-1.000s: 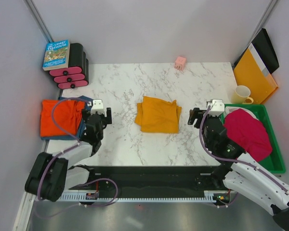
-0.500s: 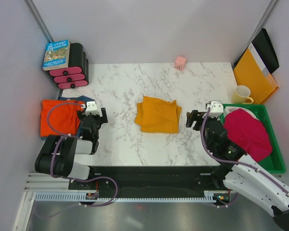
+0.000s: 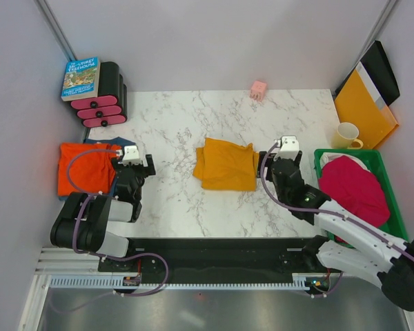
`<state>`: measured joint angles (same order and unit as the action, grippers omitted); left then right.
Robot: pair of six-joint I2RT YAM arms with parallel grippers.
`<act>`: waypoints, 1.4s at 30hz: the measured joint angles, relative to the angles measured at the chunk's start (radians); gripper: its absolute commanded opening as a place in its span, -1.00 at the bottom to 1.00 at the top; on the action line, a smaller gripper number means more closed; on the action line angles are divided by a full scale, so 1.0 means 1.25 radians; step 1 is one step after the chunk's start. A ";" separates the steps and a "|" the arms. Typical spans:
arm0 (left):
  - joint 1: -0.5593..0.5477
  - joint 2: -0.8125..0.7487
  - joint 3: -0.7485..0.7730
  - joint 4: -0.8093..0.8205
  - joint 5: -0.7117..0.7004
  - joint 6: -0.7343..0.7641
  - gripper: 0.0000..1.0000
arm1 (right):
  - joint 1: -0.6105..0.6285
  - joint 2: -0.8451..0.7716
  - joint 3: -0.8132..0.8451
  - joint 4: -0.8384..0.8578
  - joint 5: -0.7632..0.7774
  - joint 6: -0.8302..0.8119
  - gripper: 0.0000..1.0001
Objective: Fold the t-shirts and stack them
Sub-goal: Put the neatly folded tshirt into the corner of the board with the left arm
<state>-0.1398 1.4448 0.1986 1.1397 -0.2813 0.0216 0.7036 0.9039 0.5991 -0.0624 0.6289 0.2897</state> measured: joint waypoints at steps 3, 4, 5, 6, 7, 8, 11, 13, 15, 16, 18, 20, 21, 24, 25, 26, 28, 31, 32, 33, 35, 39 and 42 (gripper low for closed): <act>0.000 0.000 0.000 0.000 0.001 0.000 0.99 | 0.000 0.103 0.042 -0.002 0.043 0.008 0.70; 0.000 0.000 0.000 0.000 0.001 0.000 0.99 | 0.000 0.121 0.050 -0.002 0.049 0.009 0.76; 0.000 0.000 0.000 0.001 0.001 0.000 0.99 | 0.000 0.154 0.075 -0.016 0.064 0.017 0.76; 0.000 0.000 0.000 0.001 0.002 0.000 0.99 | 0.000 0.191 0.109 -0.032 0.075 0.034 0.76; 0.000 0.000 0.000 0.001 0.002 0.000 0.99 | -0.001 0.232 0.149 -0.050 0.085 0.052 0.68; 0.000 0.000 -0.001 0.001 0.002 -0.001 0.99 | 0.000 0.271 0.196 -0.079 0.088 0.072 0.60; 0.000 0.000 -0.001 0.001 0.002 -0.001 0.99 | 0.001 0.375 0.342 -0.173 0.083 0.137 0.15; 0.000 0.000 -0.001 0.001 0.002 -0.001 0.99 | 0.011 0.422 0.421 -0.231 0.082 0.172 -0.07; 0.000 0.000 -0.001 0.001 0.002 -0.001 0.99 | 0.031 0.438 0.461 -0.266 0.083 0.191 -0.17; 0.000 0.000 -0.001 0.001 0.002 -0.001 0.99 | 0.050 0.439 0.474 -0.283 0.085 0.201 -0.18; 0.000 0.000 -0.001 0.001 0.002 -0.001 0.99 | 0.079 0.439 0.485 -0.297 0.081 0.214 -0.52; 0.000 0.000 -0.001 0.001 0.002 -0.001 0.99 | 0.096 0.442 0.488 -0.306 0.070 0.228 -0.75; 0.000 0.000 -0.001 0.001 0.002 -0.001 0.99 | 0.097 0.445 0.488 -0.309 0.065 0.232 -0.93; 0.000 0.000 -0.001 0.002 0.013 -0.001 0.99 | 0.098 0.480 0.492 -0.317 0.052 0.255 -1.00; 0.001 0.000 -0.001 0.002 0.027 0.000 0.99 | 0.098 0.494 0.493 -0.317 0.050 0.257 -1.00; 0.003 -0.001 -0.002 0.001 0.054 0.003 0.99 | 0.097 0.516 0.495 -0.318 0.047 0.259 -1.00; 0.007 -0.021 -0.004 -0.021 0.104 0.015 0.99 | 0.098 0.569 0.507 -0.323 0.043 0.259 -1.00; 0.000 -0.114 0.068 -0.241 0.164 0.051 0.99 | 0.098 0.646 0.536 -0.326 0.038 0.253 -1.00; -0.005 -0.119 0.132 -0.331 0.166 0.060 0.99 | 0.097 0.668 0.549 -0.326 0.037 0.250 -1.00; -0.009 -0.116 0.194 -0.399 0.166 0.062 0.99 | 0.096 0.683 0.559 -0.325 0.037 0.249 -1.00; -0.011 -0.090 0.368 -0.593 0.176 0.070 0.99 | 0.091 0.715 0.587 -0.323 0.029 0.247 -1.00; -0.011 -0.097 0.582 -0.875 0.217 0.078 0.99 | 0.064 0.758 0.621 -0.305 0.011 0.246 -1.00; -0.012 -0.103 0.651 -1.058 0.227 0.080 0.99 | 0.036 0.779 0.633 -0.292 0.003 0.243 -1.00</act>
<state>-0.1551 1.3159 1.0126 -0.1833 0.0021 0.1219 0.7490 1.8774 1.3903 -0.4271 0.6331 0.5930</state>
